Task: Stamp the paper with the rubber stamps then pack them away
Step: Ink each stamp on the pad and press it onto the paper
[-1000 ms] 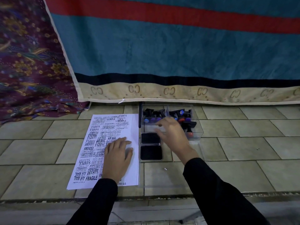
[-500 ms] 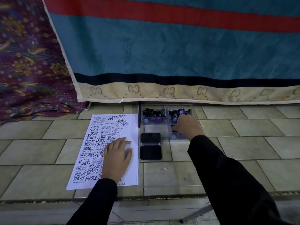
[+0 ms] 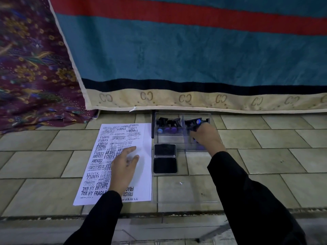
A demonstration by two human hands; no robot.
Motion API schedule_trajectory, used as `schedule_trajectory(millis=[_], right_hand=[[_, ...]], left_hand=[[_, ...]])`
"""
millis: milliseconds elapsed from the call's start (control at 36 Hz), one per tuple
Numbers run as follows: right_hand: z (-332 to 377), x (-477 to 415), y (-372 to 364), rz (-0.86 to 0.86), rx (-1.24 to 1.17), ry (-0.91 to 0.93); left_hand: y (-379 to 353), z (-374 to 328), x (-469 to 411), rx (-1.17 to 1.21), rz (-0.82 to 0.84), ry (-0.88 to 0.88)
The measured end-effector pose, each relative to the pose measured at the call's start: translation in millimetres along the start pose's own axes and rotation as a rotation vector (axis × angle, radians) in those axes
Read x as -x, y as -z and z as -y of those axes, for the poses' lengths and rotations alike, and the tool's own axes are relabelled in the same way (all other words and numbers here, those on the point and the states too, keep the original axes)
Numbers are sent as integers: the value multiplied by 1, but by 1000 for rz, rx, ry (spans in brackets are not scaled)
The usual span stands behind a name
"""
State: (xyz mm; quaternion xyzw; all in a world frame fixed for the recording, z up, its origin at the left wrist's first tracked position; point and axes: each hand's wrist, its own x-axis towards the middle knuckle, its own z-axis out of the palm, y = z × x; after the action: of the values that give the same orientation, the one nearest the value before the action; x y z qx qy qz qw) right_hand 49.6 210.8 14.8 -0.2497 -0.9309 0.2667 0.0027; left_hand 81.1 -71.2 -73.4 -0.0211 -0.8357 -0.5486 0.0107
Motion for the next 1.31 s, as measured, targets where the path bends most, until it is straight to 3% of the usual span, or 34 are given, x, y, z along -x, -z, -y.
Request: schedule_trajectory(millis=[167, 250, 333, 556, 750, 1306], right_hand=[[14, 23, 5, -123, -230, 205], [20, 41, 2, -60, -408, 296], [20, 58, -9, -22, -392, 402], [12, 87, -42, 72, -310, 603], [12, 101, -55, 43, -257, 674], [15, 118, -68, 19, -213, 733]], left_hand=[[17, -7, -5, 417, -56, 155], [34, -9, -5, 525, -107, 114], [54, -6, -5, 551, -180, 49], [112, 35, -9, 59, -351, -13], [136, 61, -4, -593, -214, -22], [134, 64, -5, -733, -204, -40]])
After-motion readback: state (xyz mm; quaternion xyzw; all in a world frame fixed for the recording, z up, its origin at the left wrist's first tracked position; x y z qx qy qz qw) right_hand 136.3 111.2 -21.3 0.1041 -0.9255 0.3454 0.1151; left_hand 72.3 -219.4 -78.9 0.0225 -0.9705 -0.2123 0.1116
